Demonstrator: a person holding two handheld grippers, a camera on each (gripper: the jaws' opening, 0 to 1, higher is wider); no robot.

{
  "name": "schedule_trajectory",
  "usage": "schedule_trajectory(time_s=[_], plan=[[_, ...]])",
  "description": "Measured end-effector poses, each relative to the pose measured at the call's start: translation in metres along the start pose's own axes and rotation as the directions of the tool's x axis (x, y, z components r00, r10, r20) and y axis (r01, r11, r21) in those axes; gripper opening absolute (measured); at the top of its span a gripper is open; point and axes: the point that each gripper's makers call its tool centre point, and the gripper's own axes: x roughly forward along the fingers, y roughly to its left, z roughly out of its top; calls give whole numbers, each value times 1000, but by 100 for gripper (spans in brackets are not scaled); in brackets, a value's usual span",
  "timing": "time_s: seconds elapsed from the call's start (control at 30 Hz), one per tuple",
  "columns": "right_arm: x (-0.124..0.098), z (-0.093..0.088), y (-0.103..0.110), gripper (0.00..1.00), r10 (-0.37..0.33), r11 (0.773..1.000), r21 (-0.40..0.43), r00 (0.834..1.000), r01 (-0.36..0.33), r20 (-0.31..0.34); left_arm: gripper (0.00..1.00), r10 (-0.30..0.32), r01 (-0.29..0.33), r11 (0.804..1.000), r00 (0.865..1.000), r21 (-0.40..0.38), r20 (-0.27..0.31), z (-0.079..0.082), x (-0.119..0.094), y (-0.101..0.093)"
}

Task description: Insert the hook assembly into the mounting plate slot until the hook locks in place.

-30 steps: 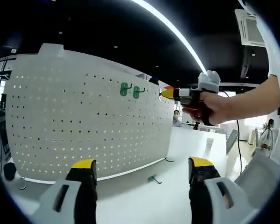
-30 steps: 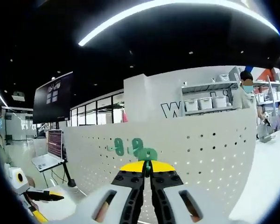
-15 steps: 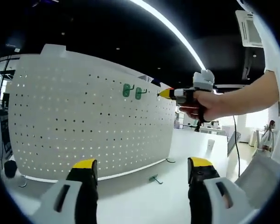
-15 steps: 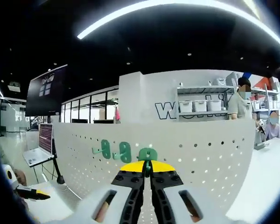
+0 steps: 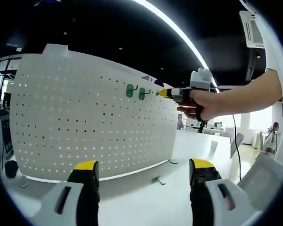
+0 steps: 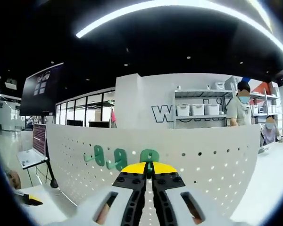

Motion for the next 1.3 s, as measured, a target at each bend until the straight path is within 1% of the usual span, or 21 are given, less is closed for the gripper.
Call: schedule_trajectory(time_s=[0.13, 0.27, 0.47, 0.63, 0.67, 0.73, 1.1, 1.17, 1.23, 1.3], plan=[[5, -2, 1, 2, -4, 1000, -18, 1000, 4, -3, 79, 3, -3, 1000, 1000, -5, -3, -1, -1, 2], [8, -1, 0, 2, -11, 999, -32, 1000, 11, 4, 79, 4, -4, 1000, 1000, -7, -8, -2, -1, 3], [14, -3, 3, 2, -8, 1000, -26, 1000, 8, 5, 78, 16, -16, 1000, 1000, -15, -16, -5, -2, 9], [18, -7, 1, 2, -21, 999, -29, 1000, 21, -12, 77, 27, -28, 999, 1000, -28, -15, -5, -4, 13], [19, -8, 1, 2, -26, 999, -35, 999, 25, -21, 77, 28, -29, 999, 999, -30, -18, -5, -4, 14], [19, -8, 0, 2, -30, 999, -33, 999, 29, -15, 77, 32, -33, 999, 999, -30, -19, -6, -4, 15], [21, -8, 1, 2, -87, 989, -118, 996, 85, -18, 75, 19, -20, 999, 999, -30, -30, -9, -2, 11], [18, -8, 0, 2, -82, 992, -93, 997, 81, -11, 75, 15, -16, 999, 999, -32, -33, -9, -2, 10], [16, -8, -1, 1, -85, 990, -111, 996, 84, -6, 75, 15, -16, 999, 999, -28, -31, -9, -3, 10], [17, -7, -2, 1, -85, 990, -112, 996, 84, -3, 75, 18, -19, 999, 999, -32, -30, -9, -3, 11]])
